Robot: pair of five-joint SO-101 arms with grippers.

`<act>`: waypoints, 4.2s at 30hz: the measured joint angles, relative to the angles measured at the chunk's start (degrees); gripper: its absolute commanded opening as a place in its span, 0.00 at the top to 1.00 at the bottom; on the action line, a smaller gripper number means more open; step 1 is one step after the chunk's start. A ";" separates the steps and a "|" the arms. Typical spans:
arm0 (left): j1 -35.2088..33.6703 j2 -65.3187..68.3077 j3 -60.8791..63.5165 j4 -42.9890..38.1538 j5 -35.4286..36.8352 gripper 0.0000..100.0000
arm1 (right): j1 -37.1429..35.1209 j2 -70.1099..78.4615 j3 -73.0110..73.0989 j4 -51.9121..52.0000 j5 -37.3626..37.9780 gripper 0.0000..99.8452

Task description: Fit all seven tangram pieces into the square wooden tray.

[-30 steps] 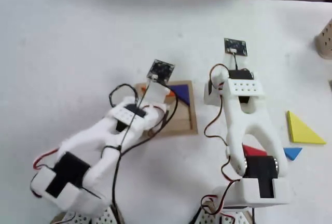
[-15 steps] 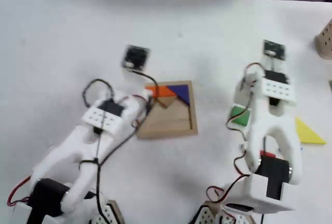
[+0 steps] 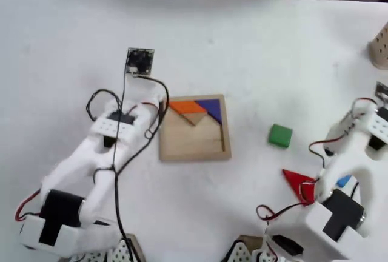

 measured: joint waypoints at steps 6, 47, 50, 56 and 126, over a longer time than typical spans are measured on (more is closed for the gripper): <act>0.00 0.09 0.00 0.70 0.00 0.76 | 4.04 0.00 5.27 1.49 3.43 0.79; 0.53 0.35 0.00 3.78 0.00 0.66 | 4.92 9.85 5.80 -13.71 -24.26 0.80; 0.53 0.35 0.00 3.78 0.00 0.66 | 4.57 10.02 5.71 -13.71 -24.26 0.83; 0.53 0.35 0.00 3.78 0.00 0.66 | 4.75 10.02 5.71 -13.71 -24.26 0.90; 0.53 0.35 0.00 3.78 0.00 0.66 | -11.16 16.88 -7.30 -6.42 -26.55 0.81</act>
